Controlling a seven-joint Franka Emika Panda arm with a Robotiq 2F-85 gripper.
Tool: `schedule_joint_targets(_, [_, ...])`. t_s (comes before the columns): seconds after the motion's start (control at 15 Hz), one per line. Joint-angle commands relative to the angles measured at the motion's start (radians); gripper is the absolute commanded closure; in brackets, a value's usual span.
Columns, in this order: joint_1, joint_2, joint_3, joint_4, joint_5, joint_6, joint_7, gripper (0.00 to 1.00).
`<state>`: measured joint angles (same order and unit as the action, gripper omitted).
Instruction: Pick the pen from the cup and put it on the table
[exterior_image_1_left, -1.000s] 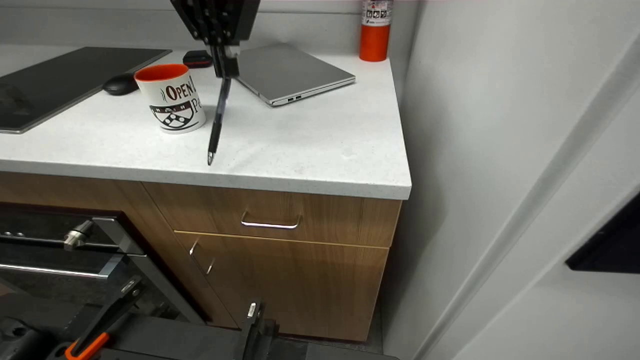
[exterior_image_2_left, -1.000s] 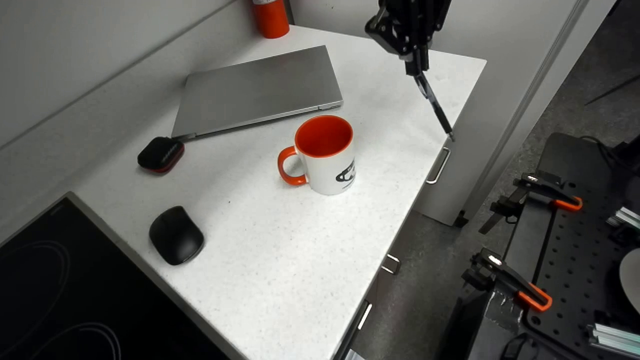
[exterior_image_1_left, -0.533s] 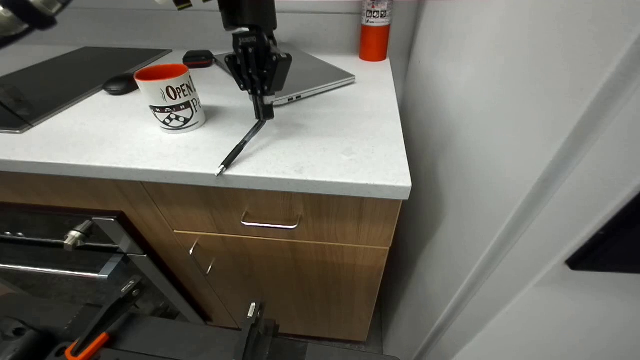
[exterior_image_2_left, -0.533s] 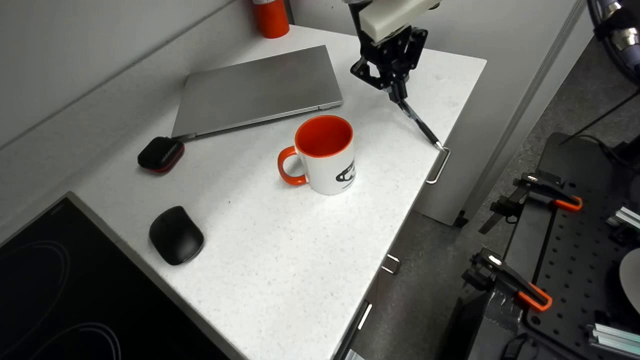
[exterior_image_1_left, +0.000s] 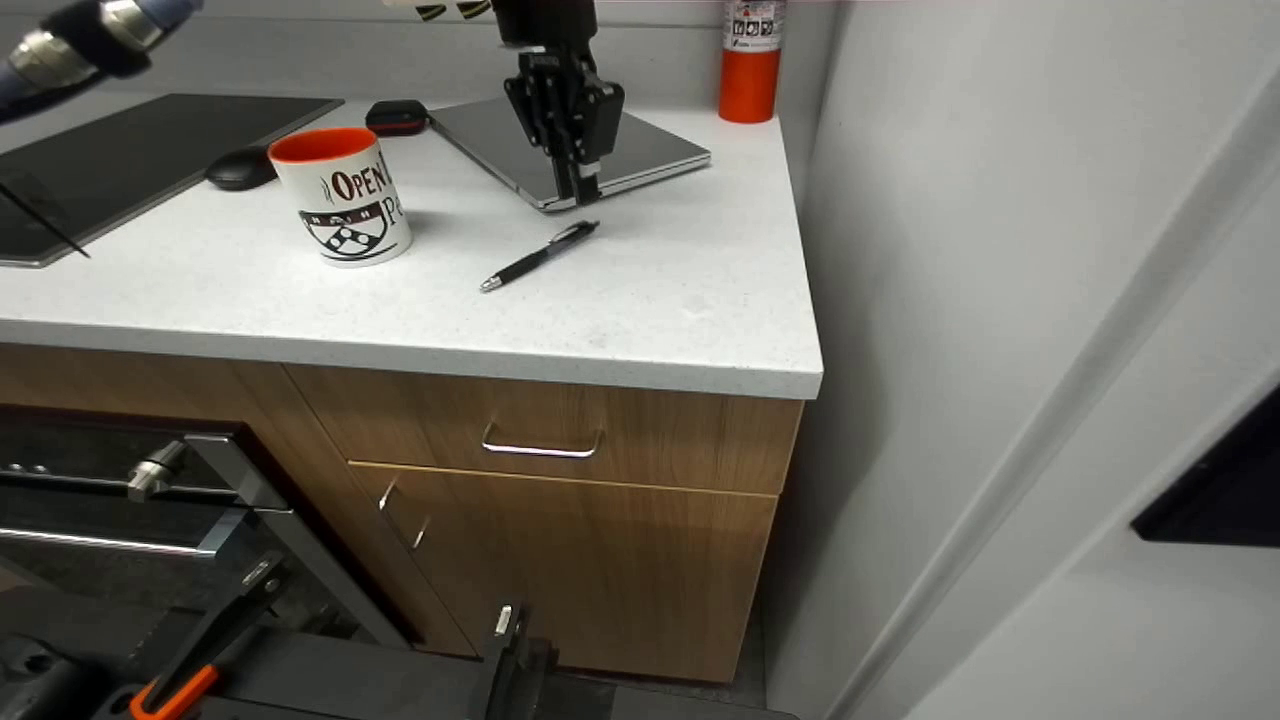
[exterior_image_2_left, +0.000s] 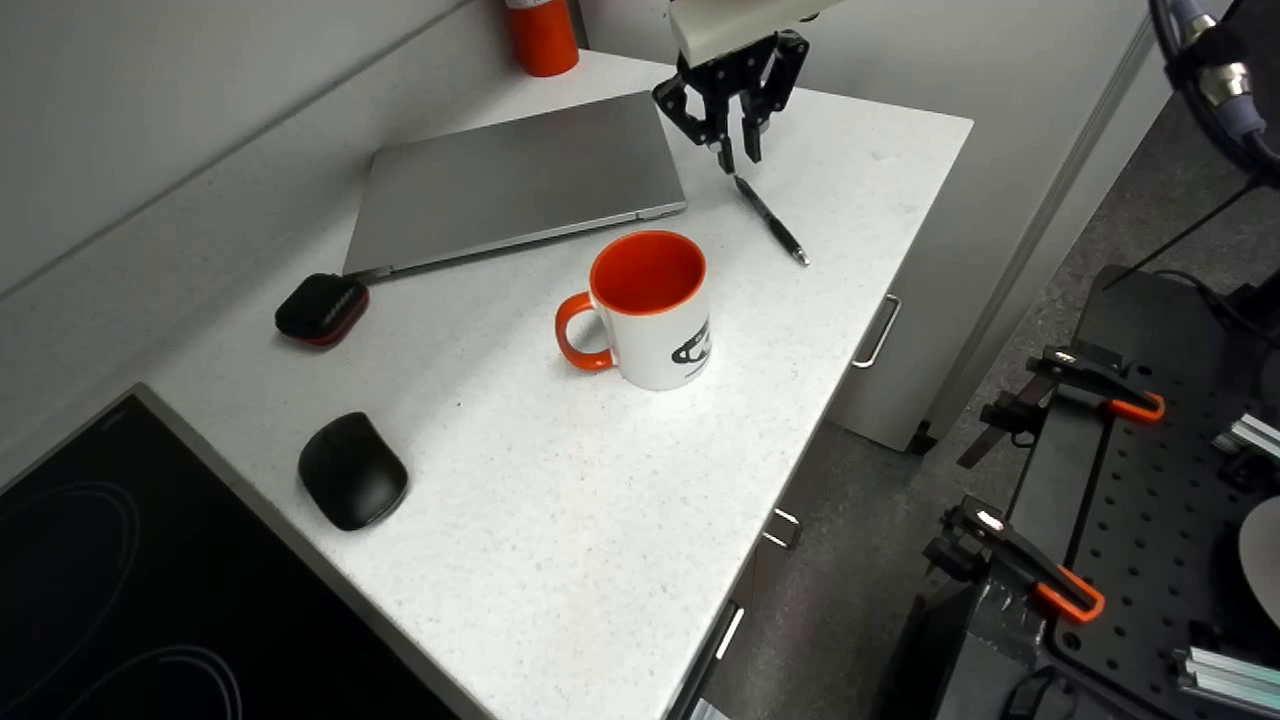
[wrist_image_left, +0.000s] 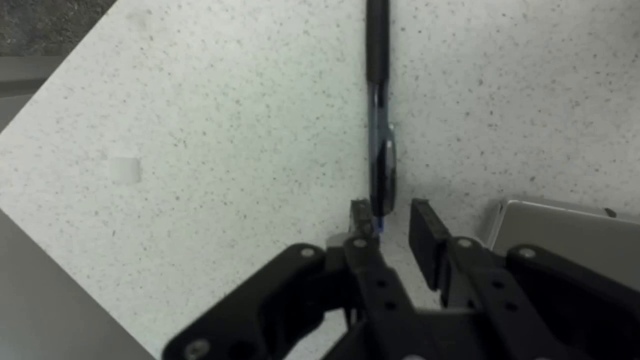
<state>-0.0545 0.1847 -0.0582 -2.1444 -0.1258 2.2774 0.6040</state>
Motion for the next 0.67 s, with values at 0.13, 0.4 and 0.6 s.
schedule_joint_targets(0.13, [0.026,-0.003,-0.026,-0.001,-0.012,0.035,0.05,0.33])
schedule_joint_targets(0.4, [0.023,-0.03,-0.013,-0.017,0.027,0.054,0.006,0.0])
schedule_joint_targets(0.6, [0.027,-0.014,-0.016,0.001,0.025,0.024,0.001,0.0])
